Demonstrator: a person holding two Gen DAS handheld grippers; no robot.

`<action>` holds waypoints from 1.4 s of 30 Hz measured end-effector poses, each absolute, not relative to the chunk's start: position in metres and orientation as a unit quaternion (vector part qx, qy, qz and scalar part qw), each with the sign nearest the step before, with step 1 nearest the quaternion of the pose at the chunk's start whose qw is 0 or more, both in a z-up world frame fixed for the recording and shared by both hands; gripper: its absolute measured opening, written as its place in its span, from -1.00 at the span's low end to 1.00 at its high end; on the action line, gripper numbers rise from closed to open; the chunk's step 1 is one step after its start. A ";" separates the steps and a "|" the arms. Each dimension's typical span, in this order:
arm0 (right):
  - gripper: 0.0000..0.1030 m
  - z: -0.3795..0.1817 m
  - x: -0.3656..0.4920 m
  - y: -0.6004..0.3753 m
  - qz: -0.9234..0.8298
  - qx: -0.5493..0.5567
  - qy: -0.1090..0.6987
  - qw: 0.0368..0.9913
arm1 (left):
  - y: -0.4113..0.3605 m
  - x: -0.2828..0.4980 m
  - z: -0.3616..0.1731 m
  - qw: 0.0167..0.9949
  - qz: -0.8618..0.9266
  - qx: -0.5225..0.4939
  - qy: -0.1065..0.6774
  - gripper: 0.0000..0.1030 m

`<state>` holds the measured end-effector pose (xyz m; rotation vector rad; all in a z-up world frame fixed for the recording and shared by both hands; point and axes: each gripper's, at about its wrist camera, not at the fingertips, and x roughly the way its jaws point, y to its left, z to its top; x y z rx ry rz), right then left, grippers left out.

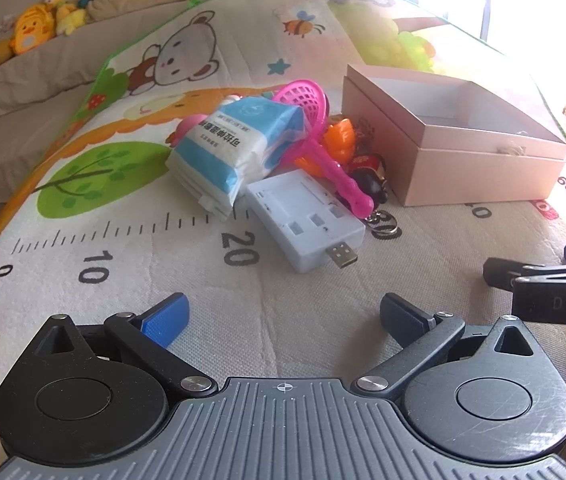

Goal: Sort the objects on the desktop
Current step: 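Move both tools toward the toys scattered beside the pink box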

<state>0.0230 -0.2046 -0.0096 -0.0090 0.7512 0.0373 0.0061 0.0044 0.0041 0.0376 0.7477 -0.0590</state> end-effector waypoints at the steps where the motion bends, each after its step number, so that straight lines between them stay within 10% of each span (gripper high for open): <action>1: 1.00 -0.009 0.021 -0.204 0.018 -0.005 0.368 0.929 | 0.004 0.008 0.006 0.930 -0.036 0.020 0.366 1.00; 42: 1.00 0.002 0.018 -0.206 0.070 0.012 0.379 0.923 | 0.056 0.000 0.027 0.940 -0.034 -0.050 0.336 1.00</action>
